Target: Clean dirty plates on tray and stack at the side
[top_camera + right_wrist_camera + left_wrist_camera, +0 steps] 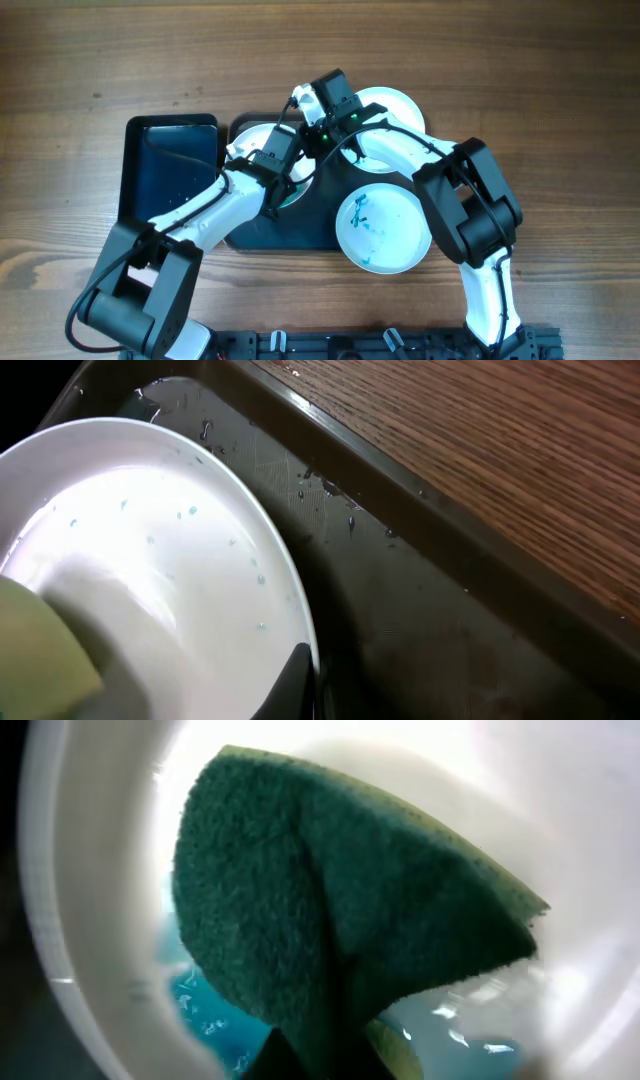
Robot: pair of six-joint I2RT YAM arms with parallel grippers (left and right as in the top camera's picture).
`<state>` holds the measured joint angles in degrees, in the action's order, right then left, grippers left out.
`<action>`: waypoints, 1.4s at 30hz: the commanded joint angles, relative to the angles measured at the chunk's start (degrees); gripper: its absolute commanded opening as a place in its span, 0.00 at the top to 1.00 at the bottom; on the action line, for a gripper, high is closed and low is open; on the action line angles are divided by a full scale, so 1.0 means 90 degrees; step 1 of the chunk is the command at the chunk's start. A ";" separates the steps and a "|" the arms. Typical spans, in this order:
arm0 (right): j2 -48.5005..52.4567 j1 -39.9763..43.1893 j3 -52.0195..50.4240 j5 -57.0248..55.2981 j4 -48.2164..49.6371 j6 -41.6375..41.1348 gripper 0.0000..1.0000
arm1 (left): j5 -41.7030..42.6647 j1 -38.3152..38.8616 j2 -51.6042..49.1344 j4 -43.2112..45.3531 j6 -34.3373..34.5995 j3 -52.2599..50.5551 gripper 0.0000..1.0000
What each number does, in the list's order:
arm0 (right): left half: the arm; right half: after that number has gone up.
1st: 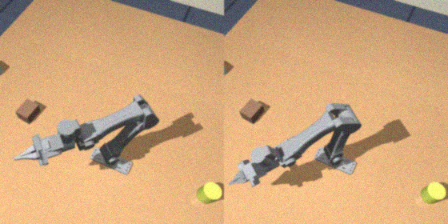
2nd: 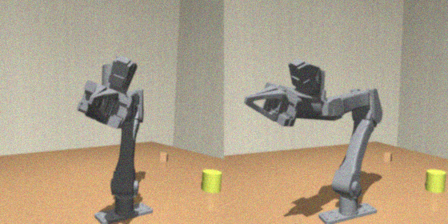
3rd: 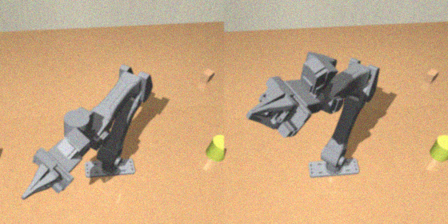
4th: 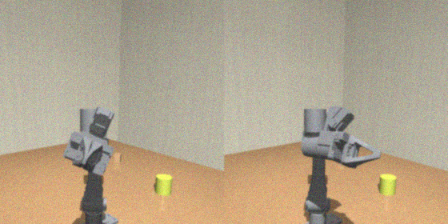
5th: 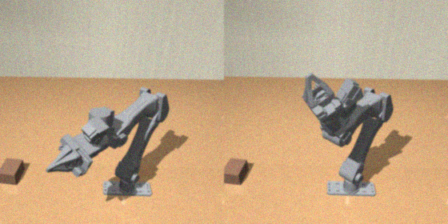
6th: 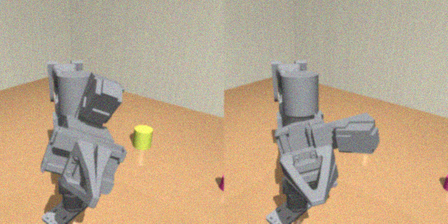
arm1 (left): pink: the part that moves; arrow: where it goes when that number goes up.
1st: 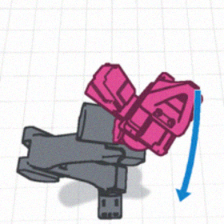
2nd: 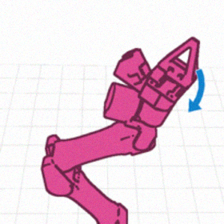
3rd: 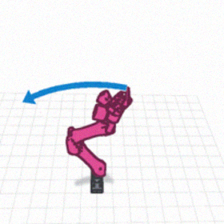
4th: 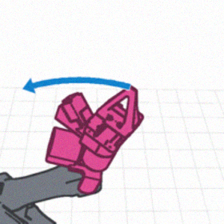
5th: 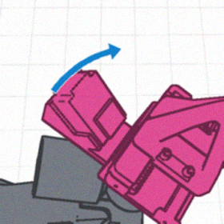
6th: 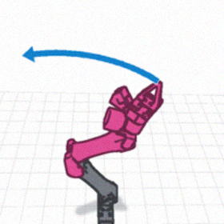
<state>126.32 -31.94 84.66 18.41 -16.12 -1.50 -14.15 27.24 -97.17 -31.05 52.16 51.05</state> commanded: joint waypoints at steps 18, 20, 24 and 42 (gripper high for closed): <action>-0.0704 -0.0204 0.0022 -0.1384 0.0078 0.0510 0.96 | -0.1530 -0.1557 0.2625 0.0041 0.0061 0.0170 0.96; -0.0950 -0.0323 0.0019 -0.1773 0.0087 0.0675 0.96 | -0.1523 -0.1846 0.3011 0.0012 -0.0223 0.0170 0.96; -0.1423 -0.0610 0.0022 -0.2696 0.0097 0.1076 0.96 | -0.1450 -0.2375 0.3347 -0.0112 -0.0777 0.0170 0.96; -0.2817 -0.1882 0.0019 -0.6657 0.0743 0.4845 0.96 | -0.0811 -0.3087 0.2603 -0.0396 -0.0777 0.0163 0.96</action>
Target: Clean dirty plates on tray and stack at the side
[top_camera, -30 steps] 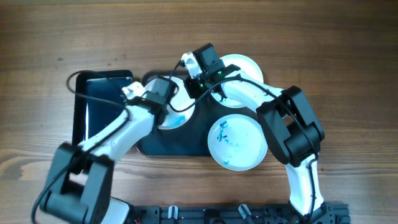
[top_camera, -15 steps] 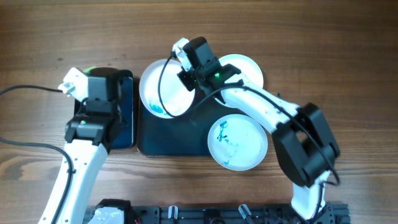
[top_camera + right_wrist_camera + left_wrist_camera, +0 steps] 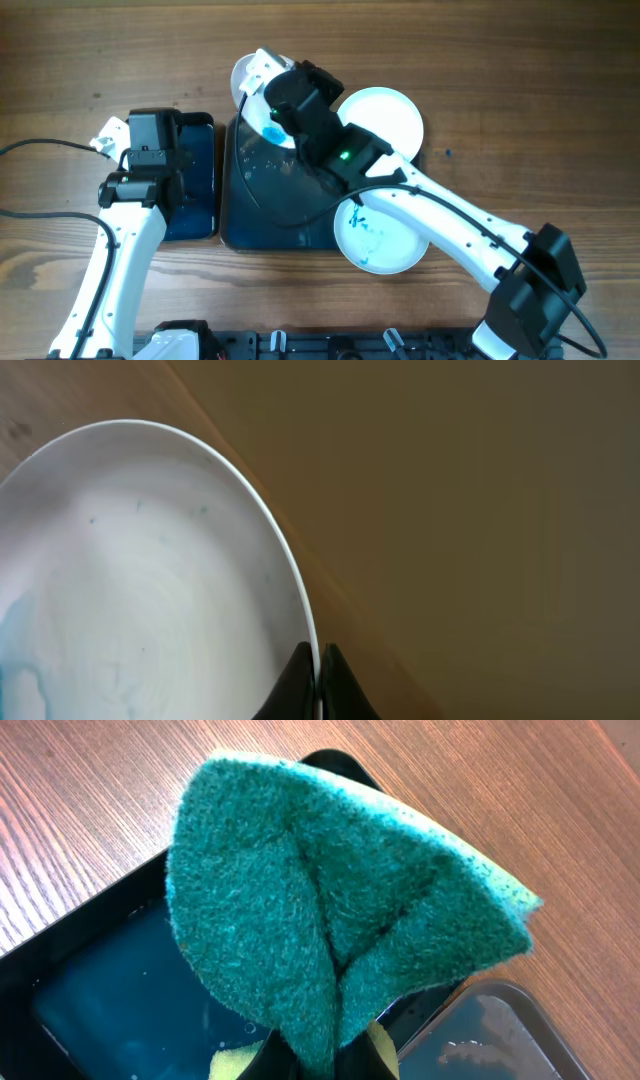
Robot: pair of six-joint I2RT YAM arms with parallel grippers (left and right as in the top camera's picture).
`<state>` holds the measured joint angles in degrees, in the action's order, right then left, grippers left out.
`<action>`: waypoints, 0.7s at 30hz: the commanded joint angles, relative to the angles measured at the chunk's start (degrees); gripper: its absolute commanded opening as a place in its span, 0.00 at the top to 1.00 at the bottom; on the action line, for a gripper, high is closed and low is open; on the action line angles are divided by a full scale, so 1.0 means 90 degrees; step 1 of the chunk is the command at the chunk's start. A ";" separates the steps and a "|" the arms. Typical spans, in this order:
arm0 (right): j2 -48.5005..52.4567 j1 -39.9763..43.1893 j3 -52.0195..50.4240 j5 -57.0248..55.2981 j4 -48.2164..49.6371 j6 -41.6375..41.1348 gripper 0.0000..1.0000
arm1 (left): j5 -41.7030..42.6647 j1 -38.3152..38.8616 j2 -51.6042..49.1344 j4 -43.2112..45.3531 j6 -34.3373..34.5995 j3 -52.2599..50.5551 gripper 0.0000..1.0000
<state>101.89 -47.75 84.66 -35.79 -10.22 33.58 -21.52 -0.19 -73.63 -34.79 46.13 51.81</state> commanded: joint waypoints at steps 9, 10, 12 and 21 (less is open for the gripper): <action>-0.0102 -0.0546 0.0019 -0.1712 0.1265 0.3512 0.96 | 0.0007 -0.0039 -0.0012 0.0022 -0.0104 0.0078 0.96; -0.0102 -0.0571 0.0019 -0.1741 0.1426 0.3721 0.96 | 0.0010 -0.0039 -0.0012 0.0019 -0.0104 0.0078 0.96; -0.0102 -0.0583 0.0019 -0.1741 0.1678 0.3990 0.96 | 0.0010 -0.0039 -0.0012 0.0015 -0.0104 0.0078 0.96; -0.0097 -0.0401 0.0019 -0.1059 0.1003 0.2378 0.96 | 0.0012 -0.0039 -0.0012 -0.0015 -0.0104 0.0078 0.96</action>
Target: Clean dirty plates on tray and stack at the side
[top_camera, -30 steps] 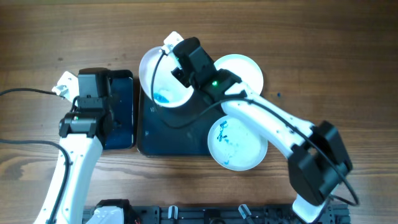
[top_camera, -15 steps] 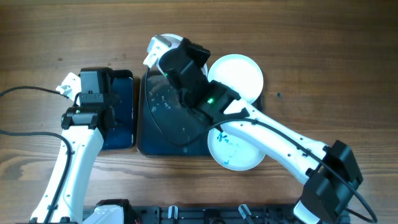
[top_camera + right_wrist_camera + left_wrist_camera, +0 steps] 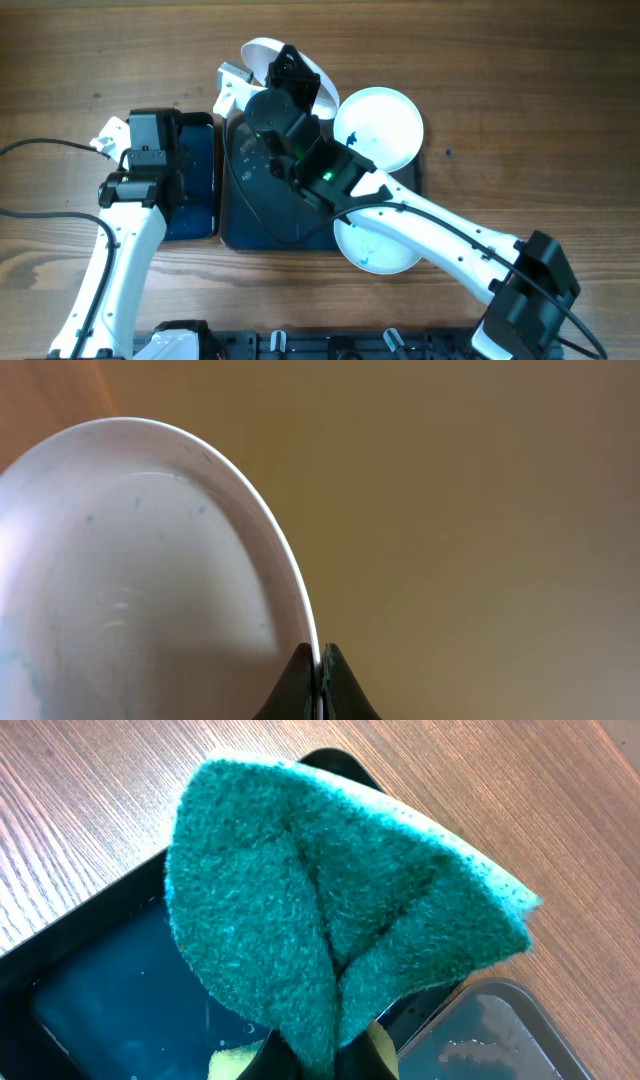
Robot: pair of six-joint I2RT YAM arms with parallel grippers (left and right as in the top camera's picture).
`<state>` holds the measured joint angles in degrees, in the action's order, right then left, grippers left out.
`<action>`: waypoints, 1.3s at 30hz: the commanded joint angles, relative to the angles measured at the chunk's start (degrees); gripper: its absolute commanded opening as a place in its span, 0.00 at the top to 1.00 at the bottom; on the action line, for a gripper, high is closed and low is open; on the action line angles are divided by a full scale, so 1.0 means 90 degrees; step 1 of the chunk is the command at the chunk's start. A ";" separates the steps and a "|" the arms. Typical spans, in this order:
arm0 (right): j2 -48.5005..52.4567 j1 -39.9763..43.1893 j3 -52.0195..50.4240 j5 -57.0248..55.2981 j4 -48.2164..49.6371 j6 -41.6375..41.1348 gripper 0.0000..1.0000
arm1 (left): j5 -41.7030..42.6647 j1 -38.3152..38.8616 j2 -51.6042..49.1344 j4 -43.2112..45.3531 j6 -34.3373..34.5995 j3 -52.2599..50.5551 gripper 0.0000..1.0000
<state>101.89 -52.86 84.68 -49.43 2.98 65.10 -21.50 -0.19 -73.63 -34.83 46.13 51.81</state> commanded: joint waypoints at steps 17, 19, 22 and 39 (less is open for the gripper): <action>-0.0095 0.5282 0.0017 0.7487 -0.2783 -0.8128 0.95 | 0.0124 -0.0039 -0.0012 -0.0117 -0.0104 0.0078 0.96; -0.0095 0.5916 0.0015 0.7572 -0.3191 -0.8128 0.96 | 0.0126 -0.0039 -0.0012 -0.0117 -0.0102 0.0078 0.96; -0.0080 0.6615 -0.0007 0.7359 -0.3742 -0.8138 0.96 | 0.0124 -0.0039 -0.0012 -0.0114 -0.0102 0.0078 0.96; 0.0998 0.7453 -0.0991 0.6035 -0.3570 -0.8964 0.96 | 0.0121 -0.0039 -0.0012 -0.0206 -0.0102 0.0078 0.96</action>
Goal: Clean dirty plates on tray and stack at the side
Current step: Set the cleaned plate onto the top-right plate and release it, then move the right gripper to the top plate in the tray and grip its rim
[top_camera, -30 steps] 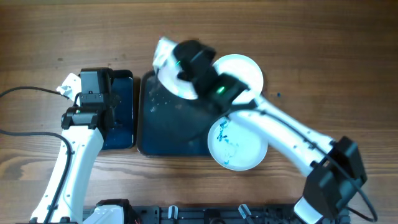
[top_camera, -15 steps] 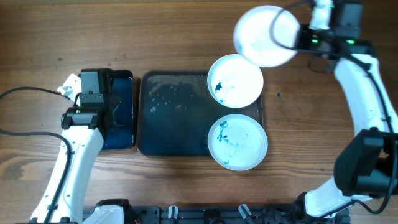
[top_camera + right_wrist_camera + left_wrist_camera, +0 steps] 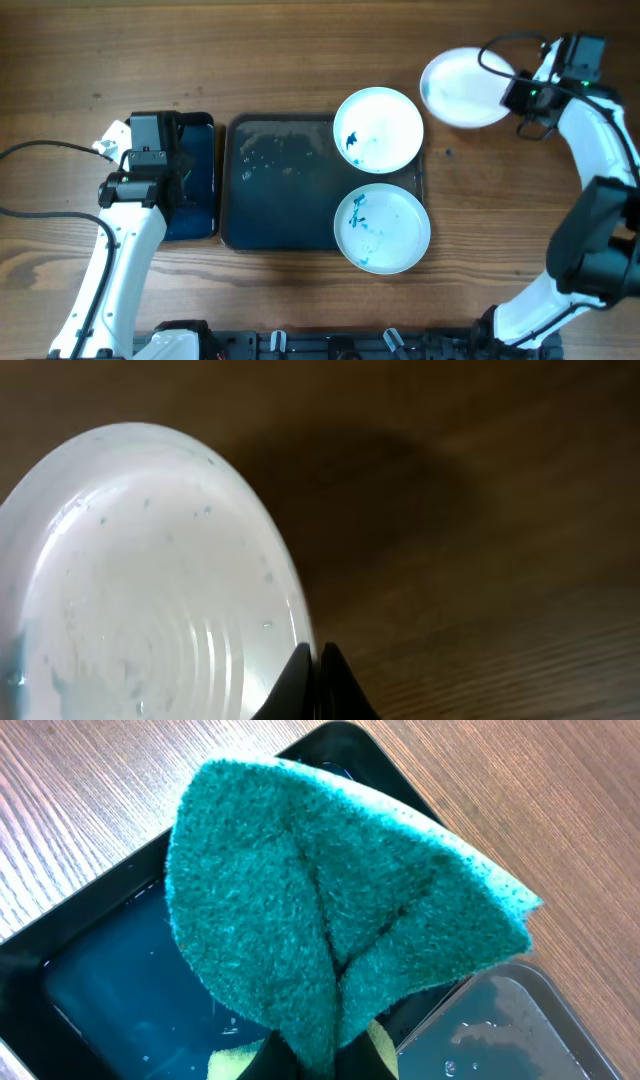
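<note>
My right gripper is shut on the rim of a white plate, holding it over the wooden table at the far right, beside the tray; the plate fills the right wrist view. Two white plates with blue smears, one and another, sit at the right end of the dark tray. My left gripper is shut on a green sponge, above the black basin of blue water left of the tray.
The black basin holds dark blue water. The tray's corner shows at the lower right of the left wrist view. Bare wooden table surrounds the tray on all sides.
My right gripper has carried the white plate from above the tray's back left corner to the table at the far right. The left gripper still holds the sponge over the basin.
At first the sponge in my left gripper was against the plate, held on the tray by my right gripper. Then the left gripper was over the basin, the plate lifted at the tray's back. Now the plate is at the far right.
</note>
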Robot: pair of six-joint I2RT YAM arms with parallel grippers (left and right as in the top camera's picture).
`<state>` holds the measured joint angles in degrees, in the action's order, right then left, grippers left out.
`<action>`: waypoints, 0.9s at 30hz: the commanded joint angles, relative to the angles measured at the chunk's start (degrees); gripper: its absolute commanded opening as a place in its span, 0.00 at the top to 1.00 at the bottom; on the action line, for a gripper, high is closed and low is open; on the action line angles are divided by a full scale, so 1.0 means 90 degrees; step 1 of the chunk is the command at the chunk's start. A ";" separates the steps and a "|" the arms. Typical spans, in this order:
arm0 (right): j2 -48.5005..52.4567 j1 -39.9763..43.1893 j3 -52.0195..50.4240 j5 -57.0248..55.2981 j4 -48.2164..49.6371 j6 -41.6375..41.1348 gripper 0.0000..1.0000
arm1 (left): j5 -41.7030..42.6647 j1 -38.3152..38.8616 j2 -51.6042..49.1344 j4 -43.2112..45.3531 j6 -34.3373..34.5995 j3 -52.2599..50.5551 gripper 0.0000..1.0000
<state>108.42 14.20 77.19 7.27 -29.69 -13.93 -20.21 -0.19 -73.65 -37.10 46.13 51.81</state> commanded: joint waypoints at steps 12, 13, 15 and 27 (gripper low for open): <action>0.0537 0.0015 -0.0219 -0.0537 0.0236 -0.0078 0.60 | -0.0019 -0.0039 -0.0012 0.0041 -0.0104 0.0078 0.96; 0.0376 0.0007 -0.0219 -0.0430 0.0209 0.0046 0.58 | -0.0019 -0.0039 -0.0010 0.0041 -0.0104 0.0078 0.96; 0.0056 -0.0044 -0.0219 0.0095 0.0243 0.0350 0.55 | -0.0017 -0.0039 -0.0012 0.0041 -0.0104 0.0078 0.96; 0.0148 -0.2477 -0.0221 0.0661 0.1736 0.2786 0.23 | 0.0199 -0.0039 -0.0010 0.0044 -0.0104 0.0078 0.96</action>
<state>104.99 -2.48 75.33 20.73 -14.66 2.72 -18.92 -0.19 -73.65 -37.08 46.13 51.81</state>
